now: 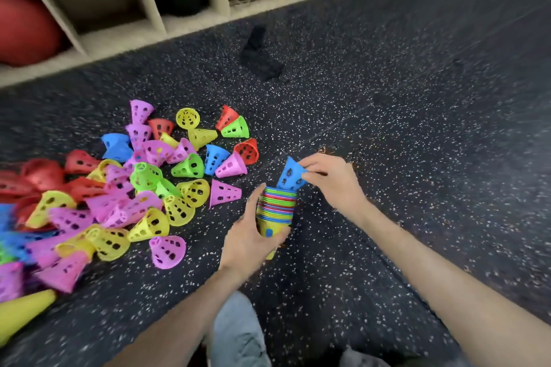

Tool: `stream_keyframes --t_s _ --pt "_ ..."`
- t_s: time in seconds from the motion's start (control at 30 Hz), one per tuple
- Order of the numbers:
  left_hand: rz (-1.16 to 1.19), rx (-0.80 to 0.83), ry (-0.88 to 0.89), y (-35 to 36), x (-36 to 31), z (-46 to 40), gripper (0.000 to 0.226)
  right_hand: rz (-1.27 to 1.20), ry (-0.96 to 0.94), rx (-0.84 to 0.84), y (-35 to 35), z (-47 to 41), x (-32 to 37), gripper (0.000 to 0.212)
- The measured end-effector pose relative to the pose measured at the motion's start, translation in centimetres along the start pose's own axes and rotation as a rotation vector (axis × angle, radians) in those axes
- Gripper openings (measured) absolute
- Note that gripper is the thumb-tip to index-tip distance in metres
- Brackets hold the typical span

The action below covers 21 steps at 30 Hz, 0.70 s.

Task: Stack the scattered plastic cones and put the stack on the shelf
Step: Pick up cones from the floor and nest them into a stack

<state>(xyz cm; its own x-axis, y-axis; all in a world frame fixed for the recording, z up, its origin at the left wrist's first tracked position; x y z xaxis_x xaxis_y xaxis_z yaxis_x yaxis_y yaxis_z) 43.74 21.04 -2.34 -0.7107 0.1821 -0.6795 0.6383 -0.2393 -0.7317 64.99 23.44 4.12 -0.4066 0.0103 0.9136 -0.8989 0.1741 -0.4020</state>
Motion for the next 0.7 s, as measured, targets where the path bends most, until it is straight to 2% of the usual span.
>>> stream_keyframes --t_s 0.23,0.47,0.57,0.7 --pt "-0.119 0.010 0.095 -5.8 -3.4 4.9 0.102 -0.019 -0.067 0.087 0.3 6.1 6.0 0.018" --pt "-0.195 0.030 0.139 -8.4 -4.0 9.2 0.101 -0.029 -0.068 0.075 2.2 12.1 7.6 0.022" --pt "-0.220 0.040 0.147 -8.8 -3.9 10.4 0.101 -0.088 0.006 0.119 3.0 13.7 7.8 0.030" --pt "-0.214 0.021 0.102 -9.1 -3.6 10.8 0.104 0.049 -0.018 0.137 4.4 14.5 8.8 0.052"
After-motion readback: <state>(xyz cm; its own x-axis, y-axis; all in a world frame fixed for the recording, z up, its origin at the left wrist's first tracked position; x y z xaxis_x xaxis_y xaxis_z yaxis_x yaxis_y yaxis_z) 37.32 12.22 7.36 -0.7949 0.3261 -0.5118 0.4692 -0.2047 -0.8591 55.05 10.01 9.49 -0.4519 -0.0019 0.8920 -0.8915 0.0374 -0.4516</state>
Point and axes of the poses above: each hand's wrist, its own z-axis away from the middle knuckle, its own y-axis out of the palm, x = y × z, the point moved 4 cm from there along -z, towards the middle knuckle, and after that the axes turned 7 degrees about -z, right-handed, at the moved point
